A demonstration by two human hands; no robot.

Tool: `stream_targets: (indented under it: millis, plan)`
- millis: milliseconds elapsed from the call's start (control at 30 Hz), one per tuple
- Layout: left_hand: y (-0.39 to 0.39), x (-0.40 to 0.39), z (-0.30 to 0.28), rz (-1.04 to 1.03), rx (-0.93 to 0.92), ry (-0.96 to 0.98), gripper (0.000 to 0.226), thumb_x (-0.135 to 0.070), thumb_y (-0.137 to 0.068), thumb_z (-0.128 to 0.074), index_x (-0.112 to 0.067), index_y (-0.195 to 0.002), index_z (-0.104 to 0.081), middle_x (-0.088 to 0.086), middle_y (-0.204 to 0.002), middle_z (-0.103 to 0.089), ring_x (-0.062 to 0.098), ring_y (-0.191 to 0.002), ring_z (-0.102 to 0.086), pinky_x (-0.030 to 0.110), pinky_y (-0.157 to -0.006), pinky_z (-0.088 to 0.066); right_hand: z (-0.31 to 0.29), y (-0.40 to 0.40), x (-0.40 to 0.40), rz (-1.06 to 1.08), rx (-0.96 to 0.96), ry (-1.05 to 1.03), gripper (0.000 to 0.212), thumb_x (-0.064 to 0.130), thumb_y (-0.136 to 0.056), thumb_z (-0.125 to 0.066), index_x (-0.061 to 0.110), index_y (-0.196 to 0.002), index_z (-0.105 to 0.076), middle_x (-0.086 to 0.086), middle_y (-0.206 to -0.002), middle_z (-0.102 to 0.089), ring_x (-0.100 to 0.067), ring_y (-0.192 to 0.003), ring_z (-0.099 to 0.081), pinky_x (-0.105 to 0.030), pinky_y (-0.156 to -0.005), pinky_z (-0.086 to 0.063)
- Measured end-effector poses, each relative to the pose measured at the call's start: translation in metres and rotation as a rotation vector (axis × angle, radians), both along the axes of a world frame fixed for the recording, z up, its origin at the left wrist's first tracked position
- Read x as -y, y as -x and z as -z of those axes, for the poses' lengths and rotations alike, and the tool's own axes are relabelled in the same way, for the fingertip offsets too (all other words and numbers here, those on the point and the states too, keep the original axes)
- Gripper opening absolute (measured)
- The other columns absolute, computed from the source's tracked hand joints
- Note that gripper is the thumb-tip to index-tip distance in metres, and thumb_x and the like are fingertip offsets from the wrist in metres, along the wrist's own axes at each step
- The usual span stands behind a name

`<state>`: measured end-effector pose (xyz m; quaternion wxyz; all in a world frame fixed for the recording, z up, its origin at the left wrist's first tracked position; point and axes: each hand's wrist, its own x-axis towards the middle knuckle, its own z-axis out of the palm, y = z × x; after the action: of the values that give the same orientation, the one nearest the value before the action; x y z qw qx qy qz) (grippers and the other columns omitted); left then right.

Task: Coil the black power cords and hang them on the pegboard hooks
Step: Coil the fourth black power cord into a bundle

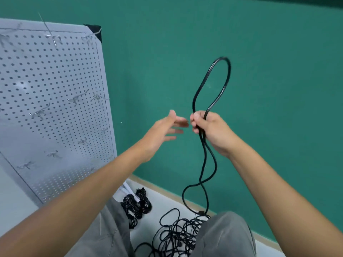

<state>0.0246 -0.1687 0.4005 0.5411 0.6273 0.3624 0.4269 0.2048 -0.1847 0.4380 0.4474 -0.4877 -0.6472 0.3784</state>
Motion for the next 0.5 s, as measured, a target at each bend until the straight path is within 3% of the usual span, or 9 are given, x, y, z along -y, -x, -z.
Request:
stream_targets:
  millis: [133, 267, 367, 500]
  plan:
    - [-0.017, 0.005, 0.037, 0.189, -0.186, -0.023, 0.062, -0.068, -0.097, -0.044, -0.029, -0.145, -0.052, -0.016, -0.145, -0.057, -0.005, -0.130, -0.052, 0.025, -0.116, -0.035, -0.062, 0.013, -0.025, -0.016, -0.264, -0.006, 0.027, 0.012, -0.110, -0.041, 0.012, -0.086, -0.055, 0.001, -0.074, -0.049, -0.009, -0.062, -0.044, -0.019, -0.064, -0.039]
    - [-0.036, 0.004, 0.059, 0.208, -0.243, -0.065, 0.060, -0.057, -0.096, -0.060, -0.034, -0.149, -0.044, -0.017, -0.154, -0.046, -0.006, -0.141, -0.040, 0.024, -0.121, -0.028, -0.107, 0.032, -0.037, -0.084, -0.415, 0.010, 0.026, 0.011, -0.109, -0.042, 0.009, -0.086, -0.055, -0.001, -0.075, -0.049, -0.010, -0.064, -0.044, -0.018, -0.061, -0.041]
    - [-0.037, -0.003, 0.061, 0.063, -0.260, -0.133, 0.033, -0.036, -0.103, -0.060, -0.038, -0.136, -0.055, -0.011, -0.138, -0.058, -0.004, -0.129, -0.051, 0.027, -0.118, -0.035, -0.119, 0.035, -0.043, -0.130, -0.446, 0.031, 0.025, 0.012, -0.109, -0.044, 0.008, -0.088, -0.056, -0.001, -0.075, -0.050, -0.010, -0.063, -0.045, -0.019, -0.062, -0.041]
    - [-0.018, -0.004, 0.060, -0.002, -0.270, -0.182, 0.011, -0.023, -0.100, -0.067, -0.016, -0.101, -0.075, 0.010, -0.102, -0.066, 0.021, -0.098, -0.064, 0.039, -0.098, -0.048, -0.111, 0.023, -0.050, -0.097, -0.358, 0.038, 0.022, 0.017, -0.109, -0.045, 0.011, -0.092, -0.058, 0.002, -0.075, -0.056, -0.009, -0.061, -0.052, -0.020, -0.065, -0.040]
